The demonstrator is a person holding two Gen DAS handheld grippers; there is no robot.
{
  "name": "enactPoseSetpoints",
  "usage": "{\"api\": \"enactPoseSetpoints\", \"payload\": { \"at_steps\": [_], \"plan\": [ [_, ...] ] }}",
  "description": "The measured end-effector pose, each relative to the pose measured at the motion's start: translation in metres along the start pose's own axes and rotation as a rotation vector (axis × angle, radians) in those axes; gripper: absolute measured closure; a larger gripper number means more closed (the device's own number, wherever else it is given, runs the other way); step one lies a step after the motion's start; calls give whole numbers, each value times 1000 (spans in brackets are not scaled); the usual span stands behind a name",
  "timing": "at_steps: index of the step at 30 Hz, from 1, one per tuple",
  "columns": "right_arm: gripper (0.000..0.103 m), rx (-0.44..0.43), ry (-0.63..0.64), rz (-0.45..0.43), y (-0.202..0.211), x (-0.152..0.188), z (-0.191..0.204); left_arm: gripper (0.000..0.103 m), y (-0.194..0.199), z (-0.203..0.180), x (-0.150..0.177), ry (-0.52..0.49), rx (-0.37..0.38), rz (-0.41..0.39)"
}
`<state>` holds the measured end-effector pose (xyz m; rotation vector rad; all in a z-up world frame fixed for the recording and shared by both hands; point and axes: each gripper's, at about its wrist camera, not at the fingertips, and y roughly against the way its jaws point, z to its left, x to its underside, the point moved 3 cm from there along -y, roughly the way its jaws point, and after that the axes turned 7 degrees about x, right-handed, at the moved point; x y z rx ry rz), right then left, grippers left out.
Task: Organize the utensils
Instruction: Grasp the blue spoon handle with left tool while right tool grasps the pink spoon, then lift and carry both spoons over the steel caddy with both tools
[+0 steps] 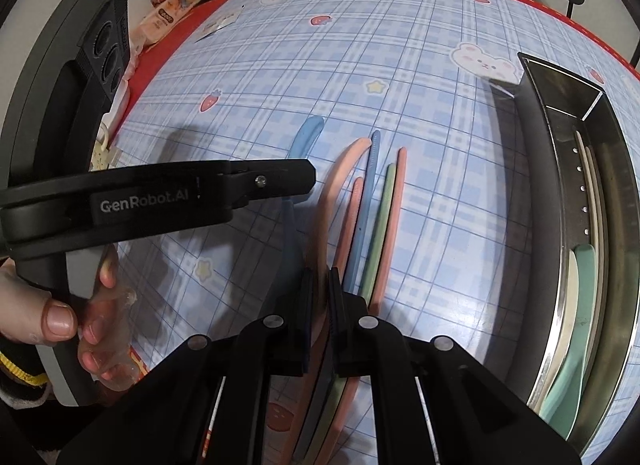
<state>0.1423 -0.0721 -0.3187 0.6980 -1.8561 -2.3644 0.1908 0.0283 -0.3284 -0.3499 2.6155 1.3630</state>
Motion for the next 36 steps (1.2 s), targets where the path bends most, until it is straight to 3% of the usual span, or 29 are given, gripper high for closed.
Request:
{"api": "enactPoseSetpoints", "payload": {
  "at_steps": [5, 11, 36],
  "plan": [
    [96, -17, -3, -2, -2, 0, 2, 71, -3, -4, -1, -23, -33, -5],
    [96, -13, 1, 8, -6, 1, 5, 92, -4, -2, 4, -17, -98, -7],
    [98, -88, -141, -70, 32, 37, -20, 92, 37, -10, 45, -70, -185, -40]
  ]
}}
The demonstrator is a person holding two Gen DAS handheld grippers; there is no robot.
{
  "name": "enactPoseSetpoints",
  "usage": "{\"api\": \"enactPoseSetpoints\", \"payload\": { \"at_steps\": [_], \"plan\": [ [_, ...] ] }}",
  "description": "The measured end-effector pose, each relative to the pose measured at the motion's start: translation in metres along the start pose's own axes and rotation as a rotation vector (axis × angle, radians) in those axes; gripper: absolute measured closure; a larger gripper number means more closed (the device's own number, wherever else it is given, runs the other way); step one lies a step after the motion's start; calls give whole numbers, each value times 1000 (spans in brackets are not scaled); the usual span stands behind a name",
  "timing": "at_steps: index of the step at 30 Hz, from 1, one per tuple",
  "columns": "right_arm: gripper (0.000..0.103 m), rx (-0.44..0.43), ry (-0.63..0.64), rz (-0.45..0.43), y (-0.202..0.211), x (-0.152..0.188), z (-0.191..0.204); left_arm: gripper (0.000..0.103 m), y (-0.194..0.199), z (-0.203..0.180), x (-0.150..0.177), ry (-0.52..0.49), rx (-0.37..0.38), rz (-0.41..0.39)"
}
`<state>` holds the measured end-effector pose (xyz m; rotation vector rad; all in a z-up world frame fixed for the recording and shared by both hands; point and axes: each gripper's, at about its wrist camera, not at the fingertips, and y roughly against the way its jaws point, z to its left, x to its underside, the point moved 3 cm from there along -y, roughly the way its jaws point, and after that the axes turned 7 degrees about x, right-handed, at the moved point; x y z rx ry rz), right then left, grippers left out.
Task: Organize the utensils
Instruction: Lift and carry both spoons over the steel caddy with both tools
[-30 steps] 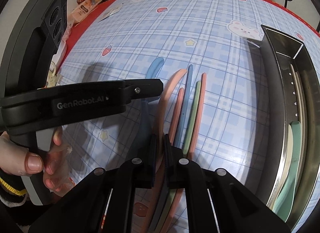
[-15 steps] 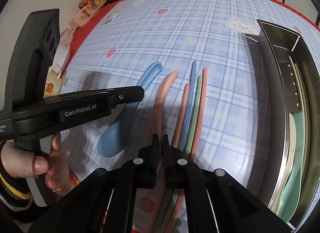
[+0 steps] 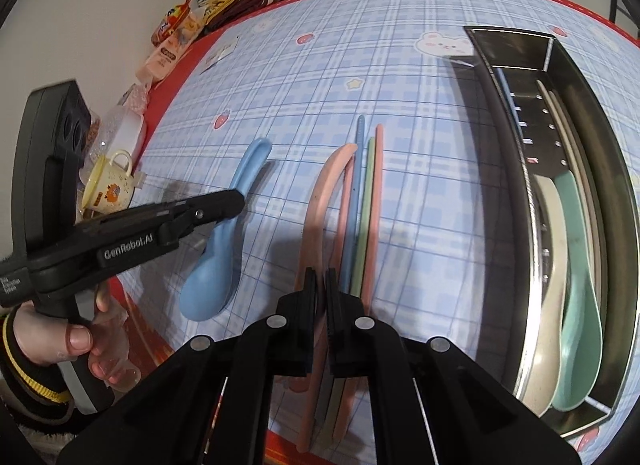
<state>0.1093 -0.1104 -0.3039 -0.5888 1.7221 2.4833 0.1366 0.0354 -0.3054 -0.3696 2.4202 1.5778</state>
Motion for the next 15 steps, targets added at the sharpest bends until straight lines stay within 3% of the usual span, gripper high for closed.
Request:
{"api": "enactPoseSetpoints", "payload": {
  "at_steps": [5, 15],
  "plan": [
    [98, -2, -18, -20, 8, 5, -4, 93, 6, -5, 8, 3, 13, 4],
    [98, -15, -62, -86, 32, 11, -18, 93, 29, -15, 9, 71, 107, -6]
  ]
}}
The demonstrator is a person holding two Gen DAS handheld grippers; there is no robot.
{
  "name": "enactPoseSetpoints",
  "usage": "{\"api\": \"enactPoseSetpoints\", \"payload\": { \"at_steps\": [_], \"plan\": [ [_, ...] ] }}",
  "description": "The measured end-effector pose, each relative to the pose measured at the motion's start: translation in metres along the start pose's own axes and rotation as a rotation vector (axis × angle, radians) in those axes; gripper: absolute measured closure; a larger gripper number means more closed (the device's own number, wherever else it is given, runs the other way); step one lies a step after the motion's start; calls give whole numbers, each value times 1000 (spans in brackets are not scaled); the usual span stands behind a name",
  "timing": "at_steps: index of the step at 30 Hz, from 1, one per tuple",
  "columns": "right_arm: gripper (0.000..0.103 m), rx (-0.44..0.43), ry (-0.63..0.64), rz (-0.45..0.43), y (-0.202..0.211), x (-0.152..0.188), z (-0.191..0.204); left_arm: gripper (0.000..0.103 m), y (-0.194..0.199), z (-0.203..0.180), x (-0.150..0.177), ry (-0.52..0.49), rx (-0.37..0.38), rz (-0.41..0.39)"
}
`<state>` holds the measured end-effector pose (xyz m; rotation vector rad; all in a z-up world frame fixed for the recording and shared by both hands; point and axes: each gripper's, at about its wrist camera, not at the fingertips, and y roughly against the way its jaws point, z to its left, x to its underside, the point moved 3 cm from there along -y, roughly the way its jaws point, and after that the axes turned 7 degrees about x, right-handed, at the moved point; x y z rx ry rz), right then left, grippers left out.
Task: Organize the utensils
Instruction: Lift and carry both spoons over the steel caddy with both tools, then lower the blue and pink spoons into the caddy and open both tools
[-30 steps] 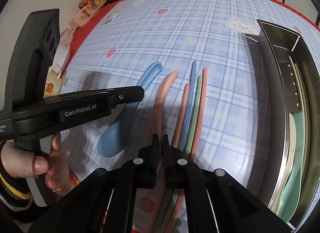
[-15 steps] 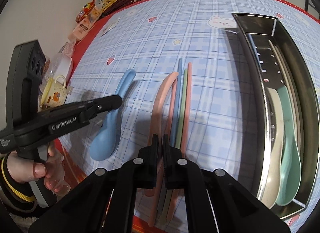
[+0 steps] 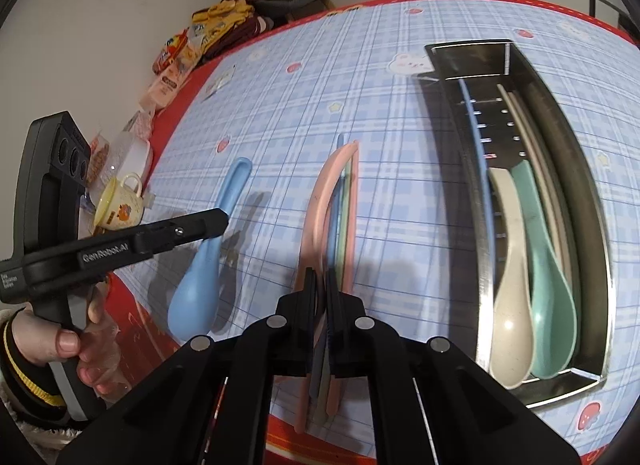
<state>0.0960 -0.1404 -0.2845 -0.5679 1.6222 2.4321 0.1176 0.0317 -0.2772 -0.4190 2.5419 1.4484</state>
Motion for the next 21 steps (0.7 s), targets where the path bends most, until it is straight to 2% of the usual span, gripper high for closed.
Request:
{"api": "enactPoseSetpoints", "payload": {
  "at_steps": [8, 21],
  "plan": [
    [98, -2, -39, -54, 23, 5, -22, 93, 4, -32, 0, -37, 10, 1],
    [98, 131, -5, -104, 58, -6, -109, 92, -37, -121, -15, -68, 69, 5]
  ]
}}
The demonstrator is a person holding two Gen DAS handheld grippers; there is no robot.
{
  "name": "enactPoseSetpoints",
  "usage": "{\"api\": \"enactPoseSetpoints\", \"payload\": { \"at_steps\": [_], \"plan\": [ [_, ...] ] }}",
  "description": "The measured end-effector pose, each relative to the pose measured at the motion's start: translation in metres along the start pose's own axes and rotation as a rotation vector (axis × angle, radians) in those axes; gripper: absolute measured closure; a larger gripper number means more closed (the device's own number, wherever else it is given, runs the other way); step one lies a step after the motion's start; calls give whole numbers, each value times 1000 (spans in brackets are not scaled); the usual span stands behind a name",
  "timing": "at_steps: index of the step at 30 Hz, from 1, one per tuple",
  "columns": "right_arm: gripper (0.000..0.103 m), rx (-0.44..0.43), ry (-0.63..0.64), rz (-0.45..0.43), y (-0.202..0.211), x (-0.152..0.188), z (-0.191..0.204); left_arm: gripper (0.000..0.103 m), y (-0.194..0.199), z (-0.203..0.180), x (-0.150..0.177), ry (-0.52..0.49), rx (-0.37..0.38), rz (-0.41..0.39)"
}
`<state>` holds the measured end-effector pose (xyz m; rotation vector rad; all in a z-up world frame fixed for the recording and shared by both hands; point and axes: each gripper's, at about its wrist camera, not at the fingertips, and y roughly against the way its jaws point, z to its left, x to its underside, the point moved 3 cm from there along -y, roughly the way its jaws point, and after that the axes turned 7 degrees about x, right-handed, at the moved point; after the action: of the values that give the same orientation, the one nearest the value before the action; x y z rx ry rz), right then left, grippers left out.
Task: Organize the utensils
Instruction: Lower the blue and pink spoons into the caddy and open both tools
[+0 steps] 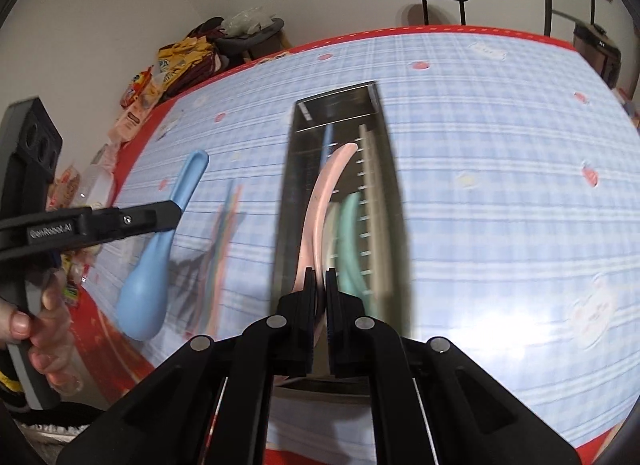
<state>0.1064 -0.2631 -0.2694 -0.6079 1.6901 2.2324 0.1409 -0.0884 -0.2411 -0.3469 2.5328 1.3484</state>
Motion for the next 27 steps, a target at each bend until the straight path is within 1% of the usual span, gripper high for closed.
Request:
{"api": "enactPoseSetpoints", "payload": {
  "at_steps": [6, 10, 16, 21, 24, 27],
  "plan": [
    [98, 5, 100, 3, -2, -5, -15, 92, -30, -21, -6, 44, -4, -5],
    [98, -8, 158, 17, -6, -6, -20, 92, -44, -31, -6, 72, -26, -23],
    [98, -46, 199, 29, -4, -6, -27, 92, -61, -38, -2, 100, -115, -62],
    [98, -72, 216, 37, -3, -2, -29, 92, -73, -48, 0, 83, -186, -75],
    [98, -84, 215, 40, -2, 0, -33, 92, -79, -52, 1, 64, -243, -75],
    [98, -93, 213, 39, 1, 1, -37, 92, -85, -53, 3, 69, -265, -63]
  ]
}}
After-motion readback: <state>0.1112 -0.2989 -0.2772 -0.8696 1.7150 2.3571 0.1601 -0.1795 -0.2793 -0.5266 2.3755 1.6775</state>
